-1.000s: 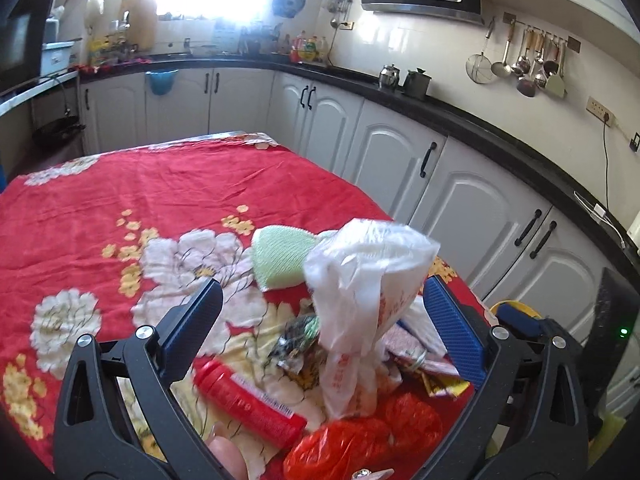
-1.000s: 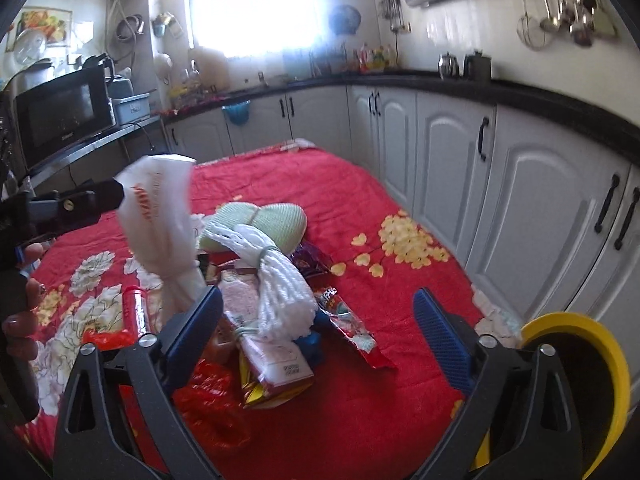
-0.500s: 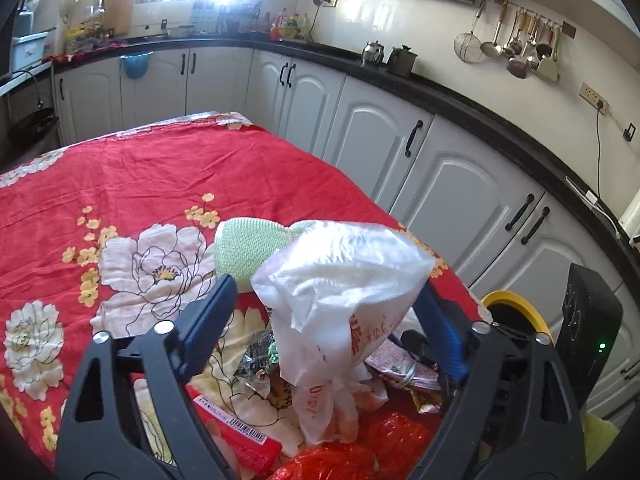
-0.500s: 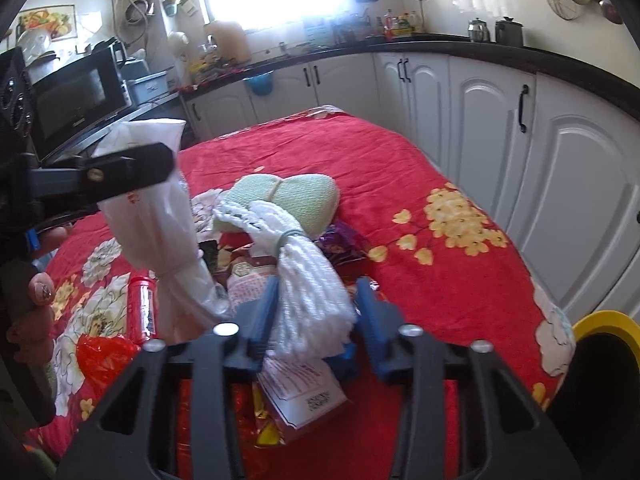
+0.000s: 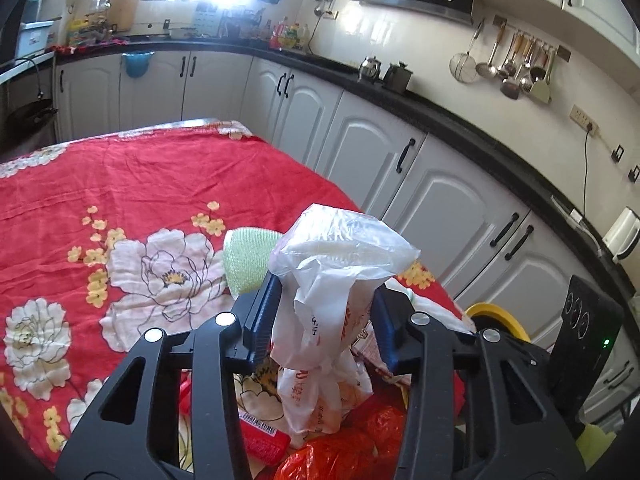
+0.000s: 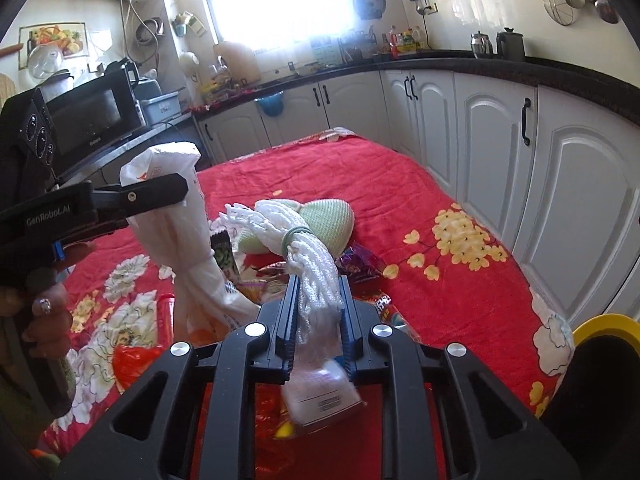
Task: Collect trash
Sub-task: 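Carry the white bag and white rope over the yellow-rimmed bin with both tools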
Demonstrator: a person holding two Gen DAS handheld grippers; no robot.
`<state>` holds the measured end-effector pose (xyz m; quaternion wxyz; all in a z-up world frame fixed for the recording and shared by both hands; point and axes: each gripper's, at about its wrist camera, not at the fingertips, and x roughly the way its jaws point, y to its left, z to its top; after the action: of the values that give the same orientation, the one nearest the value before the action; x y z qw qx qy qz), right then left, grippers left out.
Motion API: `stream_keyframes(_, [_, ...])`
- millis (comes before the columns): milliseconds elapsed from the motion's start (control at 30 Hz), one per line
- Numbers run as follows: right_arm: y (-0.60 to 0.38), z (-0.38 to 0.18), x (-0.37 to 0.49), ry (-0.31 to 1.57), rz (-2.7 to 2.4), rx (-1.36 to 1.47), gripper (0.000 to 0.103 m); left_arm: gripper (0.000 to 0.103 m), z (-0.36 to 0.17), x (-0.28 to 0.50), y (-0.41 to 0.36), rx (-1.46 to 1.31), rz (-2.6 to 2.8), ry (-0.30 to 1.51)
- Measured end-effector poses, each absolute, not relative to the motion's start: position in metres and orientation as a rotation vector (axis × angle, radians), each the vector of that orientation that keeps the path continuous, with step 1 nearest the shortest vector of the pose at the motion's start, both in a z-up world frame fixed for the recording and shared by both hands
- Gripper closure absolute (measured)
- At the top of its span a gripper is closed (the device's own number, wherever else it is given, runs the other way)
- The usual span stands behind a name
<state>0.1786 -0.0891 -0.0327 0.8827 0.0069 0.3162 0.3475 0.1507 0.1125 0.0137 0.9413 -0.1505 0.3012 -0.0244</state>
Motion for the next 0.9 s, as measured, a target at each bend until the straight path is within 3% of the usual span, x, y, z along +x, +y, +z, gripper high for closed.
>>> stream_keyframes(433, [-0.132,-0.007,0.158,0.584,0.658,0.059,0.085,0.069,0.057,0.132,0.093,-0.313,-0.108,0.505])
stream_keyframes(900, [-0.216,-0.006,0.143,0.570,0.517,0.116,0.085,0.069,0.061,0.135,0.027,-0.292,-0.185,0.477])
